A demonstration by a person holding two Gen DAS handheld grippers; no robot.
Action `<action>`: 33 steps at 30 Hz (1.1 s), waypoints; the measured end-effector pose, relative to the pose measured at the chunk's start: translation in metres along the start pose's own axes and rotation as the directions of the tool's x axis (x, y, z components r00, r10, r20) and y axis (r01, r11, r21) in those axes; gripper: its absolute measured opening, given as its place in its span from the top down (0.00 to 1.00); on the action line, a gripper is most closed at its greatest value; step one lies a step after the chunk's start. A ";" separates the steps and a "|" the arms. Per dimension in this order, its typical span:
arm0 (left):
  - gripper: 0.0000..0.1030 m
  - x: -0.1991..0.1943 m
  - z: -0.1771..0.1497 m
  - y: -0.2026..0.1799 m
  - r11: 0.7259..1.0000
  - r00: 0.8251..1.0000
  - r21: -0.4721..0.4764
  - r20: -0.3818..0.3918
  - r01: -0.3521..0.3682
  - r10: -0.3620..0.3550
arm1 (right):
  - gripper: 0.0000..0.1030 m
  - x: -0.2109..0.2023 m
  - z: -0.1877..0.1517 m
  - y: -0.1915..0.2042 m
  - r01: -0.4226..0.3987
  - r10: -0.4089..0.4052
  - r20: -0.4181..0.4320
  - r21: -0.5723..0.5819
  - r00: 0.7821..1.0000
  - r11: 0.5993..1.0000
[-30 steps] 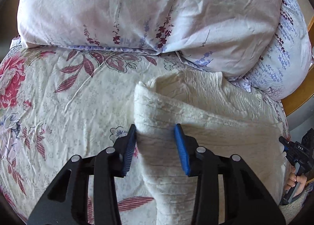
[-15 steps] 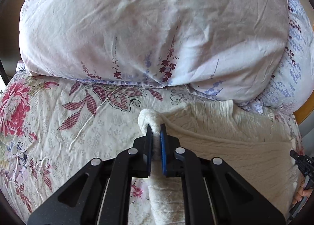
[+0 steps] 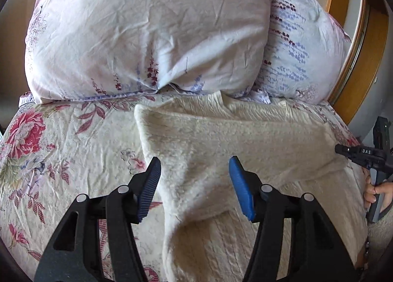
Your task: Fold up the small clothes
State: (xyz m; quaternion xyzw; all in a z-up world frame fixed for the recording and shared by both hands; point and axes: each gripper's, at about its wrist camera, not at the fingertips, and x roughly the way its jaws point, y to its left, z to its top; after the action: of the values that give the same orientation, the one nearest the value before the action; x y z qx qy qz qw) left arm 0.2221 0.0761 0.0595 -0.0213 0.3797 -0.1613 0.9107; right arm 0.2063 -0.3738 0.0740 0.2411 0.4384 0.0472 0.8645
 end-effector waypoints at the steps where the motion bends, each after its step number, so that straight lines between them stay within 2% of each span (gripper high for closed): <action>1: 0.45 0.007 -0.004 -0.001 1.000 1.000 0.002 -0.019 -0.016 0.016 | 0.89 0.003 -0.001 0.000 0.019 -0.019 -0.011 0.010 1.000 1.000; 2: 0.45 0.012 -0.007 0.002 0.999 0.999 -0.003 -0.038 -0.036 0.036 | 0.89 0.006 -0.002 -0.002 0.036 -0.035 -0.024 0.021 0.999 0.999; 4: 0.44 0.030 -0.013 0.009 0.996 0.991 -0.027 -0.103 -0.086 0.083 | 0.89 0.008 -0.003 -0.008 0.018 -0.016 -0.029 0.064 0.999 0.998; 5: 0.43 0.037 -0.016 0.013 0.995 0.987 -0.046 -0.136 -0.091 0.084 | 0.89 0.007 -0.003 -0.010 0.011 -0.008 -0.038 0.084 0.999 0.996; 6: 0.42 0.034 -0.017 0.014 0.994 0.990 -0.059 -0.114 -0.088 0.081 | 0.90 0.005 -0.003 -0.011 0.013 -0.009 -0.047 0.097 0.999 0.995; 8: 0.42 0.026 -0.018 0.015 0.992 0.990 -0.083 -0.119 -0.092 0.082 | 0.90 -0.008 -0.007 -0.016 0.035 -0.032 -0.029 0.132 0.999 0.991; 10: 0.38 0.009 -0.024 0.019 0.992 0.995 -0.109 -0.089 -0.063 0.053 | 0.89 -0.030 -0.014 -0.023 0.096 -0.102 0.030 0.162 0.994 0.982; 12: 0.31 -0.008 -0.032 0.023 0.991 0.997 -0.120 -0.060 -0.057 0.050 | 0.89 -0.050 -0.017 -0.034 0.089 -0.107 0.092 0.176 0.990 0.980; 14: 0.29 -0.025 -0.039 0.025 0.992 0.998 -0.111 -0.034 -0.054 0.050 | 0.89 -0.058 -0.018 -0.033 0.163 -0.171 0.101 0.076 0.980 0.984; 16: 0.25 -0.039 -0.047 0.025 0.994 0.999 -0.094 -0.017 -0.049 0.047 | 0.89 -0.059 -0.025 -0.019 0.294 -0.282 0.117 -0.104 0.952 0.950; 17: 0.24 -0.045 -0.050 0.024 0.995 0.998 -0.081 -0.012 -0.055 0.054 | 0.89 -0.056 -0.029 -0.013 0.329 -0.313 0.113 -0.181 0.943 0.927; 20: 0.21 -0.056 -0.061 0.019 0.997 0.997 -0.035 -0.006 -0.074 0.073 | 0.89 -0.046 -0.039 -0.003 0.355 -0.344 0.092 -0.304 0.934 0.884; 26: 0.17 -0.060 -0.081 0.013 0.998 0.997 0.004 -0.037 -0.069 0.069 | 0.89 -0.030 -0.048 0.016 0.415 -0.420 0.092 -0.447 0.903 0.793; 27: 0.16 -0.062 -0.084 0.013 0.998 0.997 0.002 -0.041 -0.062 0.062 | 0.88 -0.033 -0.051 0.018 0.413 -0.418 0.098 -0.465 0.903 0.783; 28: 0.16 -0.063 -0.086 0.014 0.999 0.998 -0.003 -0.042 -0.047 0.047 | 0.85 -0.039 -0.052 0.019 0.399 -0.403 0.099 -0.477 0.910 0.783; 30: 0.15 -0.069 -0.090 0.014 1.000 0.999 -0.008 -0.032 -0.016 0.016 | 0.63 -0.047 -0.055 0.020 0.368 -0.370 0.096 -0.483 0.924 0.794; 31: 0.15 -0.071 -0.092 0.014 1.000 1.000 -0.009 -0.026 -0.003 0.003 | 0.56 -0.049 -0.056 0.022 0.359 -0.359 0.099 -0.490 0.928 0.794; 33: 0.15 -0.073 -0.094 0.012 1.000 1.000 -0.006 -0.027 0.006 -0.006 | 0.56 -0.046 -0.057 0.027 0.353 -0.352 0.104 -0.514 0.930 0.782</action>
State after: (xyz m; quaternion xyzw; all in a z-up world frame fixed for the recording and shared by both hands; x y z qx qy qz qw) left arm 0.1114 0.1181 0.0410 -0.0227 0.3924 -0.1632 0.9049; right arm 0.1373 -0.3417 0.0915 -0.0897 0.4448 0.0022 0.8911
